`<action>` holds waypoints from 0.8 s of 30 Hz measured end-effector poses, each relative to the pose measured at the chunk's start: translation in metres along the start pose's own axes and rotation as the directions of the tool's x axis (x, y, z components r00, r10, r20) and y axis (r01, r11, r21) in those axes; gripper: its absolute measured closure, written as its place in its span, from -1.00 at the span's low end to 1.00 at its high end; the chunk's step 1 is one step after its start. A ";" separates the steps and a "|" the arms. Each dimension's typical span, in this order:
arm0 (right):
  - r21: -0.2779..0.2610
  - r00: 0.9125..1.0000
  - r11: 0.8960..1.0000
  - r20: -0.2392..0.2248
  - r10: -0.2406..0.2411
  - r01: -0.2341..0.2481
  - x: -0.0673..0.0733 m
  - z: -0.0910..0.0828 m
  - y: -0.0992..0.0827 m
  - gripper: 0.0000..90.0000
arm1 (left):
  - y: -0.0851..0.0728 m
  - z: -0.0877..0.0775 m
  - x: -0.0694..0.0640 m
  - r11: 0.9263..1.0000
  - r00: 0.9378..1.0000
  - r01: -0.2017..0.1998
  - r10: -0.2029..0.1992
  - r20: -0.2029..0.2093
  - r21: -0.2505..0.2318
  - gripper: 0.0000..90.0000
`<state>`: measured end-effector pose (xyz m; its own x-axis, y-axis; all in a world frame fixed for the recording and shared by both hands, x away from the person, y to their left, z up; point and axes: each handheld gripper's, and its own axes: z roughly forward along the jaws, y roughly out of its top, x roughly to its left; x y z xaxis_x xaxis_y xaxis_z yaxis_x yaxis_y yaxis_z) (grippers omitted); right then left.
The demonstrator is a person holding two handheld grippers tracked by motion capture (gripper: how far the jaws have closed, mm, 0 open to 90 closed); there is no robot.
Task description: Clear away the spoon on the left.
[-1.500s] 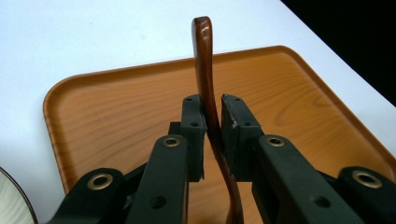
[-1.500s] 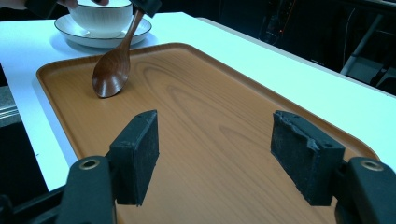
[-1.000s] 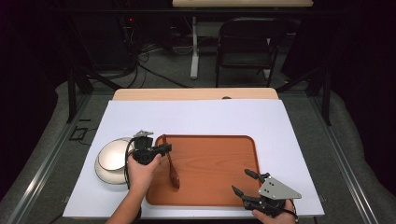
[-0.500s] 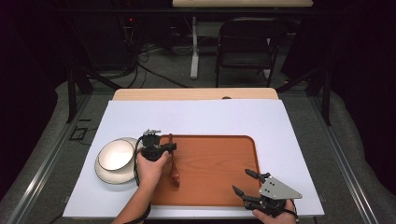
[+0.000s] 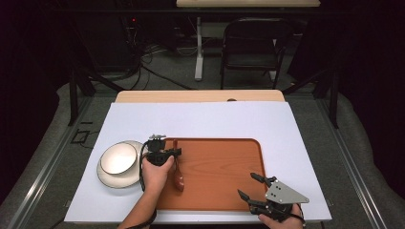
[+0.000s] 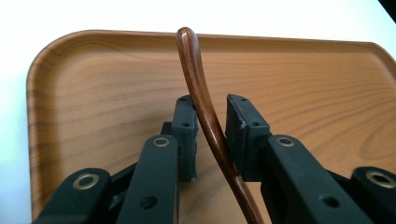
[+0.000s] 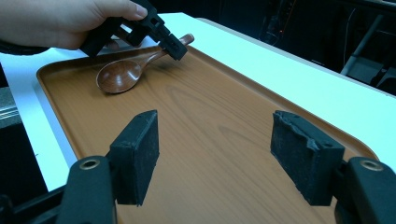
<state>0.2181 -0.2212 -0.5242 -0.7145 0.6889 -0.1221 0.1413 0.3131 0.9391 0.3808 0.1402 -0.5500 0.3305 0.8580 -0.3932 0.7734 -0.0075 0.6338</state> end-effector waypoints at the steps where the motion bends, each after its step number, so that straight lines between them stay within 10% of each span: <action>1: 0.000 1.000 1.000 0.000 -0.001 0.001 0.000 0.000 0.000 -0.28 | -0.001 0.001 0.000 1.000 1.000 0.002 -0.002 -0.001 0.000 0.63; 24: 0.001 1.000 1.000 -0.002 -0.002 0.002 0.000 0.000 0.000 -0.28 | -0.008 0.004 -0.004 0.997 0.991 -0.083 0.082 -0.102 -0.005 0.47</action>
<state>0.2179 -0.2209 -0.5244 -0.7160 0.6870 -0.1238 0.1404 0.3154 0.9385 0.3750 0.1350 -0.5562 0.3360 0.9025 -0.2696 0.7403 -0.0761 0.6680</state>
